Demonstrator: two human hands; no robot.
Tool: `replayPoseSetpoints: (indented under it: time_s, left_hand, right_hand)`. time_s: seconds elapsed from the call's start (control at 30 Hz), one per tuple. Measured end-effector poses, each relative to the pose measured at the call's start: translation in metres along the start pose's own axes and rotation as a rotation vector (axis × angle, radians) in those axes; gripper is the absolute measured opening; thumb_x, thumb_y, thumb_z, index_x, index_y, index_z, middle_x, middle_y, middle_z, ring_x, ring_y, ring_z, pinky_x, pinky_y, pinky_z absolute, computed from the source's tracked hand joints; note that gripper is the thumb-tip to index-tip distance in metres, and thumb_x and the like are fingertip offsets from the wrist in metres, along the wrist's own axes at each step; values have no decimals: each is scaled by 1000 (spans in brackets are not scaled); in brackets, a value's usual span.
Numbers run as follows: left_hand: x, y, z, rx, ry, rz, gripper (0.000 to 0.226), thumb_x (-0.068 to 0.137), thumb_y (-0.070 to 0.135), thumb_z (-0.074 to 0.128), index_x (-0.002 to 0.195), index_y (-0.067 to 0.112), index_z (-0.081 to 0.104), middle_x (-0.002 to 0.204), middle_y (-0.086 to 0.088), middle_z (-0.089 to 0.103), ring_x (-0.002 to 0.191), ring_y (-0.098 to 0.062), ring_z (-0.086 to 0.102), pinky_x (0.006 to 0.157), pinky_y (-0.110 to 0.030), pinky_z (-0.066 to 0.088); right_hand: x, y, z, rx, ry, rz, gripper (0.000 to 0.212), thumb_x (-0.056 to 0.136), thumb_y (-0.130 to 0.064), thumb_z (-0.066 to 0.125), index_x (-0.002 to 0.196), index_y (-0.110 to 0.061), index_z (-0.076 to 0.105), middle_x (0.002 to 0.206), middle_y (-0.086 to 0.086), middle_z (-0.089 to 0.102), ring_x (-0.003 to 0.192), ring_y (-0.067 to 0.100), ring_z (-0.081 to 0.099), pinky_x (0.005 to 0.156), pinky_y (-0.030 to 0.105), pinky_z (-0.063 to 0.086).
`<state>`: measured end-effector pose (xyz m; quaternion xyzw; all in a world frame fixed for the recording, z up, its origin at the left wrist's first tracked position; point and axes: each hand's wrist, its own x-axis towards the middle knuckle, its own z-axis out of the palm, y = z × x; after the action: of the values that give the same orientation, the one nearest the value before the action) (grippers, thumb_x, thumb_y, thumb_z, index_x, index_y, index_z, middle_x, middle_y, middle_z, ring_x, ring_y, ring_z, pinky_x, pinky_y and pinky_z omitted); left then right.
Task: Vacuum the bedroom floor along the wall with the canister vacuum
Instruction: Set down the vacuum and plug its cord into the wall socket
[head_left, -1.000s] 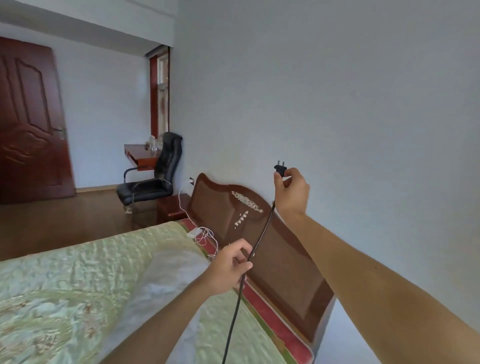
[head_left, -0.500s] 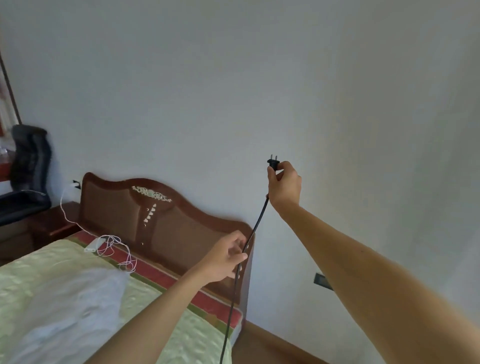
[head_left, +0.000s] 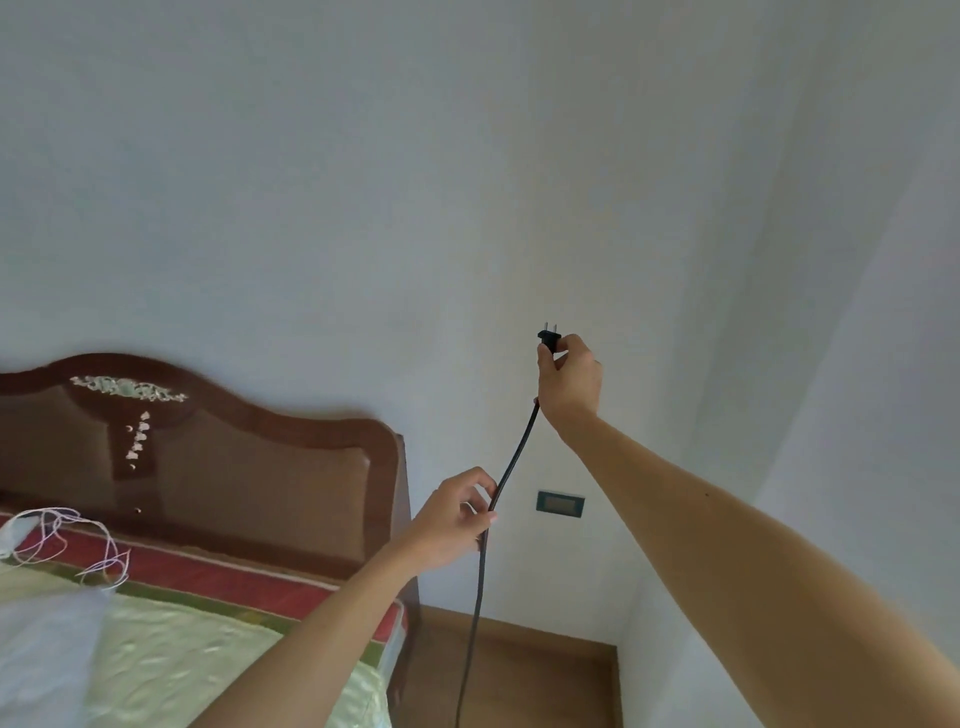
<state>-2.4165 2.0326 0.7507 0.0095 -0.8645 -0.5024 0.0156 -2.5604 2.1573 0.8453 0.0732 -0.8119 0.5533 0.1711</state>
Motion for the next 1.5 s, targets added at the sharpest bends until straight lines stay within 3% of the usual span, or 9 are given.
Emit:
replayPoseSetpoints:
  time_s: [0.17, 0.5, 0.77, 0.9, 1.0, 1.1, 1.27, 1.5]
  left_hand:
    - [43, -1, 27, -40, -67, -46, 12, 95, 10, 63, 102, 16, 57, 89, -10, 58, 79, -27, 62, 78, -50, 61]
    - [94, -19, 61, -27, -127, -109, 13, 94, 10, 64, 103, 18, 58, 90, -9, 59, 84, -34, 67, 80, -50, 61]
    - [136, -61, 84, 83, -227, -109, 17, 94, 11, 64, 109, 18, 58, 91, -9, 61, 81, -30, 67, 79, -42, 61]
    - [168, -84, 95, 96, -286, -111, 17, 96, 13, 63, 110, 19, 57, 91, -7, 61, 74, -18, 65, 80, -39, 61]
    - [197, -101, 98, 64, -339, -134, 16, 96, 12, 62, 110, 20, 56, 90, -8, 60, 78, -23, 66, 80, -38, 61]
    - [224, -121, 99, -1, -382, -166, 14, 97, 11, 61, 108, 18, 57, 89, -8, 56, 75, -20, 62, 79, -40, 62]
    - [248, -164, 104, -75, -464, -224, 14, 96, 7, 61, 108, 12, 56, 91, -12, 53, 79, -27, 65, 76, -39, 63]
    - [241, -230, 139, -65, -556, -317, 16, 96, 11, 62, 107, 17, 53, 89, -7, 55, 81, -24, 66, 77, -39, 63]
  right_hand:
    - [35, 41, -10, -14, 4, 37, 18, 100, -26, 53, 104, -8, 58, 67, 1, 55, 69, 32, 65, 66, 51, 58]
    - [71, 109, -17, -28, 15, 112, 22, 100, -26, 53, 107, -6, 59, 70, 1, 56, 68, 27, 62, 66, 36, 53]
    - [82, 182, -5, -26, 25, 233, 13, 99, -24, 56, 94, -13, 52, 65, 1, 56, 62, 34, 67, 67, 49, 58]
    - [97, 212, 6, -4, 41, 303, 14, 98, -23, 57, 95, -9, 55, 65, 2, 57, 58, 32, 66, 62, 53, 58]
    - [113, 230, 18, -7, 56, 346, 12, 98, -20, 58, 94, -9, 55, 64, 3, 57, 52, 26, 62, 61, 53, 58]
    - [129, 249, 35, -38, 79, 377, 12, 97, -20, 59, 93, -10, 54, 64, 3, 57, 53, 27, 61, 61, 53, 59]
    - [133, 292, 71, -105, 71, 426, 12, 97, -21, 58, 96, -9, 55, 65, 2, 56, 58, 27, 62, 63, 53, 58]
    - [103, 365, 107, -234, -56, 477, 12, 99, -22, 56, 94, -12, 53, 72, -2, 55, 62, 28, 63, 63, 47, 58]
